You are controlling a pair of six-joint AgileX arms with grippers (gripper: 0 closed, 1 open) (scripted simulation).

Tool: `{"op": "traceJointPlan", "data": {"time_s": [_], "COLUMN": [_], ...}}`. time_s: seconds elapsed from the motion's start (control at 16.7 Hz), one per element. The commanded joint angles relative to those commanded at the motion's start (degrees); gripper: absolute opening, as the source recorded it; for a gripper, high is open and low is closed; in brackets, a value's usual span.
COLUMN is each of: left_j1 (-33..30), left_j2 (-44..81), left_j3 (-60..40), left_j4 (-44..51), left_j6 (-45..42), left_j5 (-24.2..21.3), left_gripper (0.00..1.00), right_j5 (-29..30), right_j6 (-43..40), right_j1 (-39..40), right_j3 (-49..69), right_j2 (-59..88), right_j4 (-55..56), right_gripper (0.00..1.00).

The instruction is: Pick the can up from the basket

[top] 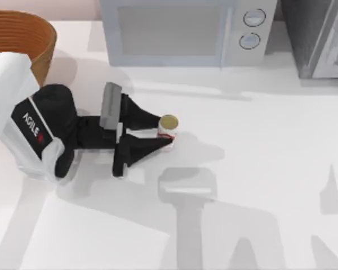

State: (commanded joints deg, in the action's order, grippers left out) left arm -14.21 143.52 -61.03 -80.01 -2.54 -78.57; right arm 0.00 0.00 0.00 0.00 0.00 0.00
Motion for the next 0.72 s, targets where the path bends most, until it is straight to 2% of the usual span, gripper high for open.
{"op": "traceJointPlan", "data": {"time_s": [0.36, 0.72], "left_j1": [0.0, 0.0], "left_j2": [0.0, 0.0], "left_j3": [0.0, 0.0], "left_j4": [0.0, 0.0], "left_j6": [0.0, 0.0], "left_j5": [0.0, 0.0], "left_gripper": [0.98, 1.0], "right_j5": [0.0, 0.0], "right_j6": [0.0, 0.0], "right_j1": [0.0, 0.0], "right_j3": [0.0, 0.0], "right_j2": [0.0, 0.0], "right_j4": [0.0, 0.0], "right_gripper": [1.0, 1.0]}}
